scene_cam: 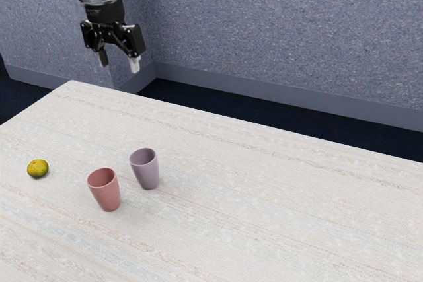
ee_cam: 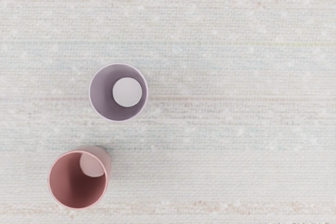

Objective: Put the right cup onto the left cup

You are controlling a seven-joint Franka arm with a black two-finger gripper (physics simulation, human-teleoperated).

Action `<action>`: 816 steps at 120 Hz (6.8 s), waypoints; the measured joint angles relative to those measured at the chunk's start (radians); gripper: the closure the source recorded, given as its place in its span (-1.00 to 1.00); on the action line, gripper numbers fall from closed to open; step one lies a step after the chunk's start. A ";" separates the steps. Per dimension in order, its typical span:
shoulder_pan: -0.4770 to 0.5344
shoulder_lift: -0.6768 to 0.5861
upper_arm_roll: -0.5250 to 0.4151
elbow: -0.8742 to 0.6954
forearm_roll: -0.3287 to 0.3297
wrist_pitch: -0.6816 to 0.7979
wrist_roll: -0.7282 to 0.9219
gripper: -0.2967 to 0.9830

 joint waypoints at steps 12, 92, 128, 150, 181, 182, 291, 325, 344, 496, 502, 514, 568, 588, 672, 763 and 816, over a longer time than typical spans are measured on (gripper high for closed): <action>-0.019 0.003 -0.001 -0.001 0.000 0.002 0.000 -0.50; 0.035 0.118 -0.046 -0.144 0.005 0.156 0.011 -0.50; 0.044 0.136 -0.048 -0.270 0.000 0.319 0.014 -0.50; 0.053 0.129 -0.047 -0.364 -0.001 0.421 0.015 -0.49; 0.056 0.132 -0.046 -0.444 -0.002 0.522 0.015 -0.49; 0.058 0.133 -0.046 -0.444 -0.001 0.524 0.015 -0.49; 0.100 0.246 -0.048 -0.427 -0.001 0.602 0.014 -0.49; 0.097 0.293 -0.052 -0.404 -0.003 0.605 0.013 -0.48; 0.098 0.317 -0.055 -0.397 -0.003 0.610 0.013 -0.48; 0.093 0.304 -0.040 -0.381 0.011 0.644 0.007 0.66; 0.092 0.280 -0.040 -0.382 0.013 0.639 0.007 0.67; 0.091 0.225 -0.038 -0.386 0.017 0.619 0.005 0.68; 0.106 0.053 -0.032 -0.490 0.022 0.550 -0.001 0.69; 0.127 0.020 -0.031 -0.525 0.026 0.544 -0.002 0.69; 0.146 -0.148 -0.033 -0.681 0.037 0.541 -0.009 0.69; 0.188 -0.192 -0.033 -0.749 0.039 0.543 -0.012 0.69; 0.197 -0.188 -0.033 -0.764 0.044 0.546 -0.014 0.69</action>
